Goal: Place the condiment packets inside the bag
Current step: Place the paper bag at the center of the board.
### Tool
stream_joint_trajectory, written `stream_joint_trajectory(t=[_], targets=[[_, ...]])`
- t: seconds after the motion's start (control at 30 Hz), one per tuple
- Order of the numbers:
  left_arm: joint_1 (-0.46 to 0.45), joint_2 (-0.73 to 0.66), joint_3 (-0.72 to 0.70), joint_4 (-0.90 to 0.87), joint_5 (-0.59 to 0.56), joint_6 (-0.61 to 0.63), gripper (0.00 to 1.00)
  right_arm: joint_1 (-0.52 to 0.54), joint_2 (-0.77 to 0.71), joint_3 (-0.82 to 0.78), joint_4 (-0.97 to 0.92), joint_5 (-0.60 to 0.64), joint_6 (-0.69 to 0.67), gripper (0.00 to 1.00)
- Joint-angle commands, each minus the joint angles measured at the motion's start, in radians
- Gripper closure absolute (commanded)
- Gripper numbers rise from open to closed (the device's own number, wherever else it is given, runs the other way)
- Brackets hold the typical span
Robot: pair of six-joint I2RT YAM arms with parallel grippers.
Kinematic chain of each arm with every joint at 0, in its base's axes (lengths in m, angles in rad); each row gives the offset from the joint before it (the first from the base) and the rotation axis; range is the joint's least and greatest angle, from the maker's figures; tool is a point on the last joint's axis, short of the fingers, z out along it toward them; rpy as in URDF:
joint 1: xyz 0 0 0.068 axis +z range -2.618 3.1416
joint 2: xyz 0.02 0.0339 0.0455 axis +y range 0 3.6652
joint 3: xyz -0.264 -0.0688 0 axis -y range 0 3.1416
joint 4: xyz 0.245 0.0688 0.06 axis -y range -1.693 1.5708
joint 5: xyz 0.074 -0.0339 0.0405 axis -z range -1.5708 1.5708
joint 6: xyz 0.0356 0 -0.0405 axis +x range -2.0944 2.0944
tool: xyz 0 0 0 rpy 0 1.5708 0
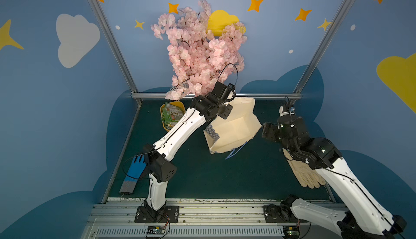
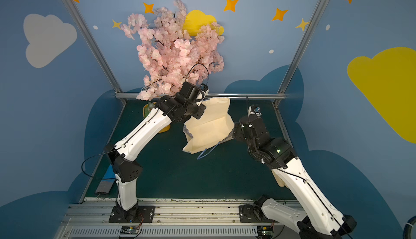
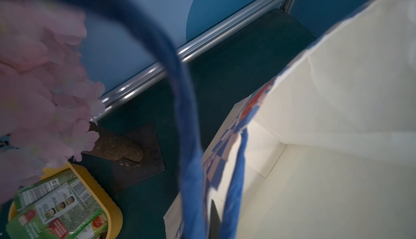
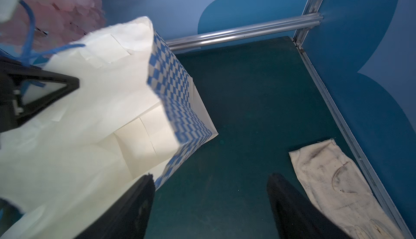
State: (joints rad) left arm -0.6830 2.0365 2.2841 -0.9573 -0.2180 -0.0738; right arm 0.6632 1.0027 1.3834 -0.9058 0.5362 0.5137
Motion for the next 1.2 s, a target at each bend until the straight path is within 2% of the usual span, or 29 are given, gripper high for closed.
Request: stream_joint_trajectory(t=[0.0, 0.1, 0.3, 0.37, 0.43, 0.57, 0.63, 0.9, 1.03, 1.17], targets=[[0.012, 0.066, 0.051, -0.092, 0.027, -0.117, 0.97, -0.003, -0.027, -0.033, -0.010, -0.033, 0.027, 0.15], [0.023, 0.103, 0.091, -0.108, 0.026, -0.144, 0.97, 0.008, -0.058, -0.142, 0.071, -0.082, 0.095, 0.14], [0.049, 0.112, 0.106, -0.118, 0.065, -0.163, 0.97, 0.016, -0.035, -0.305, 0.267, -0.079, 0.264, 0.14], [0.059, 0.098, 0.095, -0.120, 0.069, -0.179, 0.97, 0.051, -0.020, -0.346, 0.360, -0.101, 0.289, 0.14], [0.073, 0.083, 0.081, -0.120, 0.090, -0.188, 0.97, 0.127, 0.005, -0.371, 0.452, -0.064, 0.265, 0.14], [0.100, 0.068, 0.056, -0.119, 0.126, -0.208, 0.97, 0.294, 0.099, -0.335, 0.465, 0.075, 0.225, 0.11], [0.112, 0.061, 0.040, -0.118, 0.142, -0.216, 0.97, 0.334, 0.142, -0.309, 0.466, 0.122, 0.204, 0.09], [0.119, 0.007, -0.026, -0.100, 0.151, -0.229, 0.97, 0.328, 0.236, -0.178, 0.541, 0.292, 0.313, 0.08], [0.118, -0.015, -0.049, -0.095, 0.159, -0.227, 0.97, 0.287, 0.352, -0.084, 0.535, 0.244, 0.355, 0.08], [0.118, -0.022, -0.054, -0.093, 0.165, -0.221, 0.97, 0.282, 0.441, 0.016, 0.484, 0.280, 0.345, 0.08]])
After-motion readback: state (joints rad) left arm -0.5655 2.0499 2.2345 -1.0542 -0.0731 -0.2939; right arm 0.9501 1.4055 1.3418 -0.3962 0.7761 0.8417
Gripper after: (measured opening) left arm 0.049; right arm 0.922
